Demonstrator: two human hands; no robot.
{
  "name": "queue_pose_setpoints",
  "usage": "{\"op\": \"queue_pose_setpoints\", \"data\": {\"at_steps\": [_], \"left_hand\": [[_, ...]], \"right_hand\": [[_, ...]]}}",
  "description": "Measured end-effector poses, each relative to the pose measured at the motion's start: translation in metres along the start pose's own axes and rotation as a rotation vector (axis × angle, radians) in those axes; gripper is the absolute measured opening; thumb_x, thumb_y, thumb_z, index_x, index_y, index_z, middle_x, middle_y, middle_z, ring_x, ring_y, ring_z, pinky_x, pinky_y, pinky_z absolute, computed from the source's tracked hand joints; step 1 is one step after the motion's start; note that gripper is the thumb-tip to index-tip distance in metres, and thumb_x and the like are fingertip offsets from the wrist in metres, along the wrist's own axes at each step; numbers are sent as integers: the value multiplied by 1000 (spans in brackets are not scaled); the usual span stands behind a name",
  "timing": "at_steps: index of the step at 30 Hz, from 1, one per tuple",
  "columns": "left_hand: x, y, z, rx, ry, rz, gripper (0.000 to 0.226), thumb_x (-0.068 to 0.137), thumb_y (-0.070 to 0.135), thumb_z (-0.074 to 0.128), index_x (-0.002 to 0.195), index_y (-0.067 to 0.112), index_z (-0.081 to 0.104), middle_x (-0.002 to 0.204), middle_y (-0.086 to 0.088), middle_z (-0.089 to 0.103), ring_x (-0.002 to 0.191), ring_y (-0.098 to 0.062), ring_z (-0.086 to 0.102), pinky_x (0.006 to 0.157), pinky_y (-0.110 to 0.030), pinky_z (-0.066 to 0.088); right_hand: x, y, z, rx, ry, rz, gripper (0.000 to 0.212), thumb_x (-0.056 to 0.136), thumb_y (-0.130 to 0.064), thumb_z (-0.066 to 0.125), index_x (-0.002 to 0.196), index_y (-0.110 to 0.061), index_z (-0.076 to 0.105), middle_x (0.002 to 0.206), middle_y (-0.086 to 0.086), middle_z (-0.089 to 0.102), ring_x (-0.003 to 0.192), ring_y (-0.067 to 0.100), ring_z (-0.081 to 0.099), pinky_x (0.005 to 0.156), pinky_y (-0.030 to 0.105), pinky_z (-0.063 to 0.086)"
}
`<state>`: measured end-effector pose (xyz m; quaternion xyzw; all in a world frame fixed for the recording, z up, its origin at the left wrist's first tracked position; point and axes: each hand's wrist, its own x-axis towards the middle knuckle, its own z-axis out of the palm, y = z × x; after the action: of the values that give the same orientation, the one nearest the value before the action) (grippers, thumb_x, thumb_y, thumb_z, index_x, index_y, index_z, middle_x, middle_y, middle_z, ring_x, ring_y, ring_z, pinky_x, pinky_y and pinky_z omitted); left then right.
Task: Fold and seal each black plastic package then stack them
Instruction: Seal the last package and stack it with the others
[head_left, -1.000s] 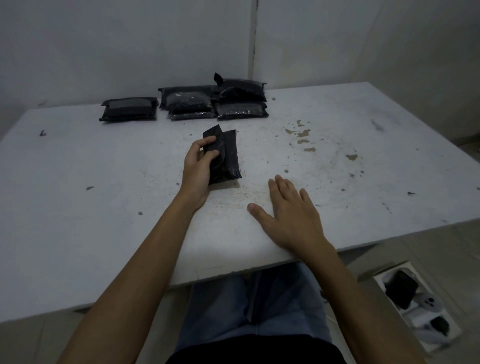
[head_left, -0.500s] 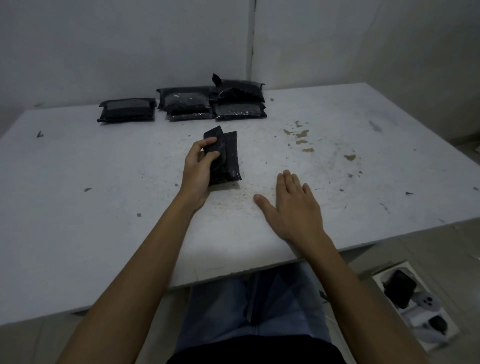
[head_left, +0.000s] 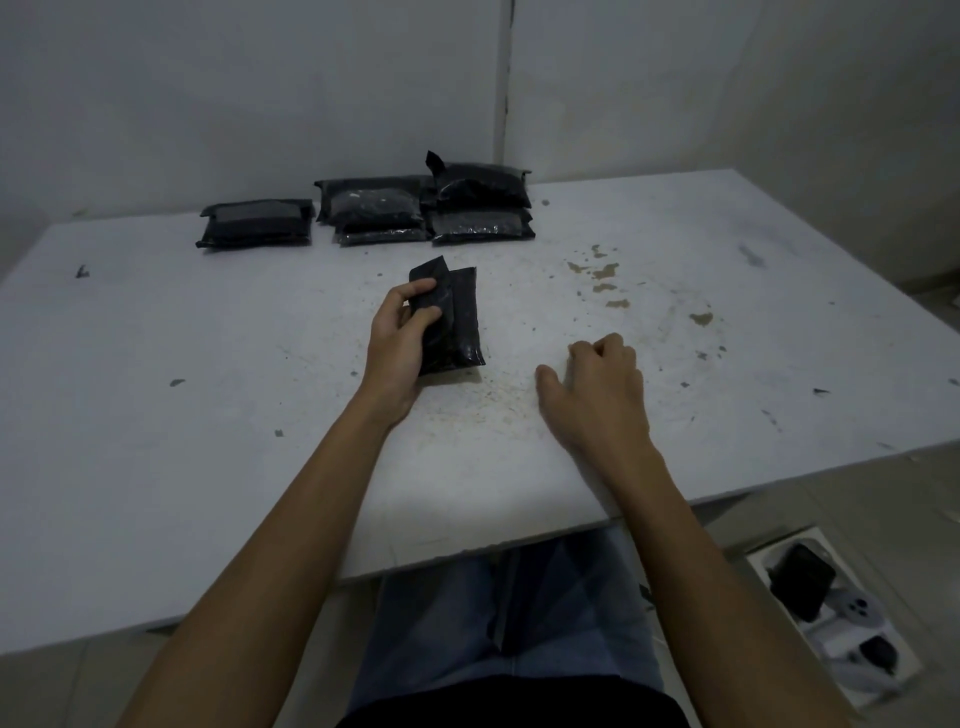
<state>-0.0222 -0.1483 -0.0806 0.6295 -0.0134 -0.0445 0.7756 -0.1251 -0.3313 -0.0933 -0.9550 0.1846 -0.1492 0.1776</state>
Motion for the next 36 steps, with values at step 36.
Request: {"op": "queue_pose_setpoints", "data": {"at_steps": [36], "left_hand": [[-3,3,9,100,-58,24,32,101,3,55,128,16,64,119,-3,68,96,-14,71,72,-25,59]], "right_hand": [[0,22,-12,483,75,213,25,92,-7,57,113,-17,65,86,-3,63,77,8,59,64,22,42]]}}
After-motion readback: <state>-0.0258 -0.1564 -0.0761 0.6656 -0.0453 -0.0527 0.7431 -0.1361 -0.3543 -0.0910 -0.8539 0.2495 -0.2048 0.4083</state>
